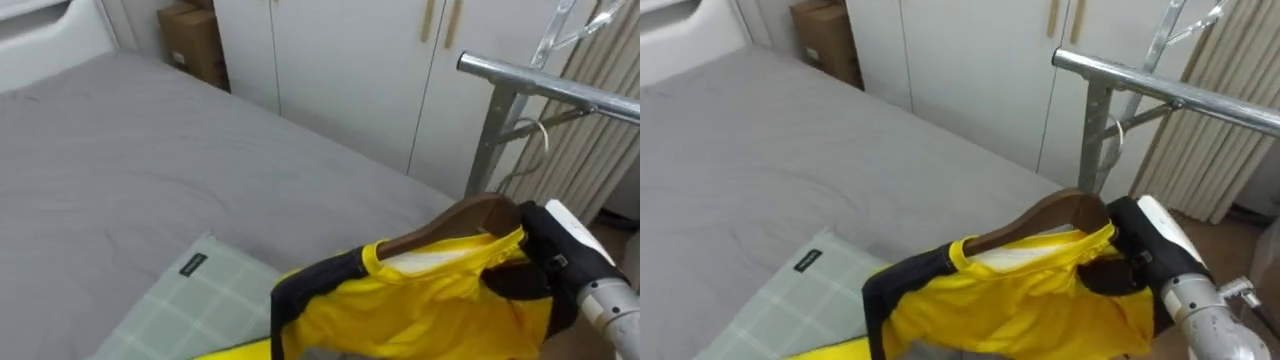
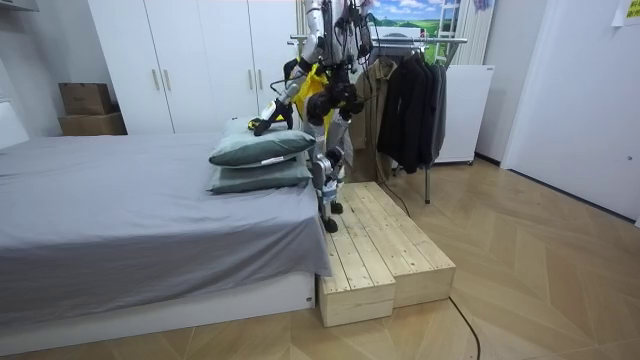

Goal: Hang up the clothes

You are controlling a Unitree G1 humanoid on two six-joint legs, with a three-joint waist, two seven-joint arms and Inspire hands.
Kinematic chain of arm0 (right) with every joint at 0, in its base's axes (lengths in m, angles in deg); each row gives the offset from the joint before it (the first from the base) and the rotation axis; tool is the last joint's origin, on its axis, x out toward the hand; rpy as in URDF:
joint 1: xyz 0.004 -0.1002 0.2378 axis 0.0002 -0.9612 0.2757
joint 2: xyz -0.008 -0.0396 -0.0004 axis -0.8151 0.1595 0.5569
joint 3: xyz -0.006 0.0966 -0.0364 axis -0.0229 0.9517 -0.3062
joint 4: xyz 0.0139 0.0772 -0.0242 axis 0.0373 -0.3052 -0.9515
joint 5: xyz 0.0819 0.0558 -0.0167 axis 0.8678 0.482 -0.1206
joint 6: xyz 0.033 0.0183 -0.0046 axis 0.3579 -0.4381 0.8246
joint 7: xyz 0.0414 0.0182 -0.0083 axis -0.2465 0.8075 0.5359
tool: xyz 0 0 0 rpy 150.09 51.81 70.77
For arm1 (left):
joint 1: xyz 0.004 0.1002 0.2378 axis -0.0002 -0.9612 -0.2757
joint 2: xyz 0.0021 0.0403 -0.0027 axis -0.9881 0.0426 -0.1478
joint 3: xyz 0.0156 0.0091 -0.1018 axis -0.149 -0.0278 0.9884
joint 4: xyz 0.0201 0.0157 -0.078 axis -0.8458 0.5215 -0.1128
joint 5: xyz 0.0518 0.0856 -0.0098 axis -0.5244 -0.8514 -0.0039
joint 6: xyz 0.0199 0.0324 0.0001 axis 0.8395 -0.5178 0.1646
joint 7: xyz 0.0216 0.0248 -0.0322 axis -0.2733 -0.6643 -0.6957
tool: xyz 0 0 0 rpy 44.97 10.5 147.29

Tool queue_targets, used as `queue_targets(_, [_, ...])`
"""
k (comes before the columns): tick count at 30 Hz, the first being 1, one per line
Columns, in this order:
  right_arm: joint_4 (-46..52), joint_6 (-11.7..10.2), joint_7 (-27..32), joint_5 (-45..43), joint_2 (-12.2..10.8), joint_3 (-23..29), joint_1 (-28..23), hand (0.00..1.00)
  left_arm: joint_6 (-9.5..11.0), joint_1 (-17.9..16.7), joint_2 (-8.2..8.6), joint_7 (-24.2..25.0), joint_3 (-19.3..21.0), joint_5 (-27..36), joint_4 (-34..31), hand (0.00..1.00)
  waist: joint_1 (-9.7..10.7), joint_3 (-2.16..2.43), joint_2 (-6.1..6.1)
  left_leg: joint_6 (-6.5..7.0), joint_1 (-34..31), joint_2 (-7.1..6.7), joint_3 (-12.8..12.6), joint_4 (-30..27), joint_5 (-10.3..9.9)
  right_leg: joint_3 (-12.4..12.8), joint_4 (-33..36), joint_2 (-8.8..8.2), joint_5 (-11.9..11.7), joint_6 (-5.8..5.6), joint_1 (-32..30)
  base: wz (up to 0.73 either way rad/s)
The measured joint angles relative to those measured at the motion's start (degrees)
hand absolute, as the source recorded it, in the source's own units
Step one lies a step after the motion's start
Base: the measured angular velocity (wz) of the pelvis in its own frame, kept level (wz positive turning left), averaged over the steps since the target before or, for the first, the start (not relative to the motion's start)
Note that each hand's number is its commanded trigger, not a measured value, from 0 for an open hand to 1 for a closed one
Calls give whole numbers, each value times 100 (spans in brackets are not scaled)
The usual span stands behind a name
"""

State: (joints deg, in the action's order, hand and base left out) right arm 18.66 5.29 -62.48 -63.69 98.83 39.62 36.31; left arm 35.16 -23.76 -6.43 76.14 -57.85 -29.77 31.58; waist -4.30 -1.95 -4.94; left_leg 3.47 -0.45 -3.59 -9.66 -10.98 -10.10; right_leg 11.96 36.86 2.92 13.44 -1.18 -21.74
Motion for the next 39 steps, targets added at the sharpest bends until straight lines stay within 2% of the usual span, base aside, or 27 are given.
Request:
queue_targets(1, [53,1,49,1,1,35,-149,100,-84,-50,-43,4,-8,-1,-31,0,87,12,-59,-108,125,142,-607,-172,-223,-51,380,-383,276,-78,87,0])
queue_targets(2, [133,-5,103,10,11,71,-205,100,-141,-46,-75,3,-6,-4,-67,0,149,40,-139,-257,219,319,-1158,-244,-316,-151,489,-611,414,-42,131,-14])
queue_targets(3, [179,-13,126,17,15,105,-213,100,-142,-48,-103,3,6,-27,-88,0,184,66,-178,-306,255,362,-1314,-305,-343,-182,441,-686,461,-53,159,-41])
queue_targets(4, [360,-30,168,56,45,173,-180,100,-154,-40,-149,2,188,-84,-101,0,221,29,-330,-412,192,350,-1536,-526,-405,-95,112,-721,385,-169,174,-75])
queue_targets(5, [498,-30,177,59,60,177,-152,100,-233,-92,0,-9,469,-104,-100,0,309,51,-167,-401,96,394,-1302,-591,-366,205,-254,-342,141,-151,255,-139])
queue_targets(6, [667,-20,146,45,75,182,-154,100,-291,-132,78,-42,697,-93,33,0,342,57,72,-259,91,332,-868,-550,-354,498,-905,21,-322,-21,489,-137])
queue_targets(7, [710,-22,117,42,39,183,-155,100,-314,-132,52,-51,812,-84,141,0,414,62,89,-169,80,231,-612,-434,-302,627,-1241,120,-568,47,575,-149])
queue_targets(8, [720,-14,68,54,15,188,-158,100,-331,-146,-25,-107,972,-54,304,0,477,78,113,1,72,4,-186,-160,-195,889,-1813,245,-992,80,756,-109])
queue_targets(9, [720,-2,37,55,17,205,-162,100,-332,-165,-52,-140,1042,-14,359,0,481,68,94,68,56,-104,-67,11,-133,1032,-2085,308,-1181,77,834,-138])
queue_targets(10, [717,13,-14,55,7,247,-170,100,-333,-227,-67,-246,1176,44,417,0,445,70,127,266,41,-75,-259,233,44,1132,-2450,493,-1488,109,881,-120])
queue_targets(11, [649,16,-26,51,-147,294,-204,100,-332,-226,-151,-381,1264,140,506,0,392,61,59,321,54,121,-725,218,-103,750,-2382,595,-1518,197,761,-146])
queue_targets(12, [507,19,-79,51,-254,295,-221,100,-334,-237,-169,-509,1270,220,602,0,203,38,21,284,81,260,-1032,233,-170,-483,-1787,382,-1188,324,588,-102])
queue_targets(13, [461,19,-96,44,-256,294,-234,100,-344,-252,-143,-558,1263,274,629,0,190,35,66,275,114,314,-1068,228,-188,-999,-1535,234,-1002,303,622,-73])
queue_targets(14, [408,20,-71,44,-248,298,-234,100,-362,-256,-136,-626,1243,400,627,0,202,34,93,264,120,336,-1135,229,-195,-1707,-1175,-186,-704,242,744,-26])
queue_targets(15, [392,20,-45,44,-251,289,-217,100,-362,-256,-143,-664,1233,454,627,0,196,36,91,253,118,335,-1183,217,-201,-1925,-1073,-406,-572,168,828,-36])
queue_targets(16, [363,20,11,46,-252,220,-172,100,-375,-259,-145,-736,1230,625,628,0,185,36,81,217,86,336,-1290,132,-221,-2179,-1105,-739,-394,33,1003,-49])
queue_targets(17, [350,21,35,46,-253,130,-141,100,-454,-257,-148,-784,1233,701,628,0,189,36,48,172,36,329,-1353,19,-246,-2121,-1387,-816,-337,-35,1120,-59])
queue_targets(18, [342,31,28,17,-251,101,-143,100,-487,-259,-110,-841,1256,706,631,0,189,38,39,136,-7,328,-1412,-44,-255,-2100,-1580,-773,-323,43,1136,-45])
queue_targets(19, [338,62,19,-56,-251,101,-148,100,-491,-261,-85,-852,1283,700,631,0,189,42,45,118,-7,333,-1441,-41,-246,-2023,-1640,-742,-325,51,1150,-37])
queue_targets(20, [339,138,-39,-150,-251,101,-144,100,-491,-261,-55,-869,1392,692,630,0,192,47,54,76,-5,371,-1484,-32,-222,-1943,-1761,-663,-366,118,1174,-24])
queue_targets(22, [364,167,-183,-278,-242,105,-77,100,-492,-267,-90,-940,1461,694,630,0,275,37,7,-5,-6,417,-1495,2,-169,-1919,-1829,-596,-409,181,1180,-14])
queue_targets(23, [374,182,-256,-277,-222,105,-2,100,-492,-267,-112,-1004,1461,705,629,0,323,46,-27,-47,-4,442,-1497,11,-142,-1914,-1853,-567,-428,213,1184,-4])
queue_targets(26, [532,187,-270,-262,-209,109,159,100,-481,-261,-130,-1171,1424,733,624,0,360,47,-39,-126,2,520,-1513,18,-94,-1914,-2026,-478,-529,297,1257,-2])
queue_targets(32, [634,192,-274,-262,-214,118,234,100,-473,-252,-142,-1248,1342,739,557,0,375,49,-24,-216,20,624,-1508,20,-35,-1949,-2323,-355,-711,400,1404,-1])
queue_targets(39, [632,204,-274,-253,-216,118,234,100,-473,-252,-155,-1293,1333,750,557,0,374,58,-9,-228,19,644,-1491,23,-28,-1987,-2332,-340,-710,418,1416,0])
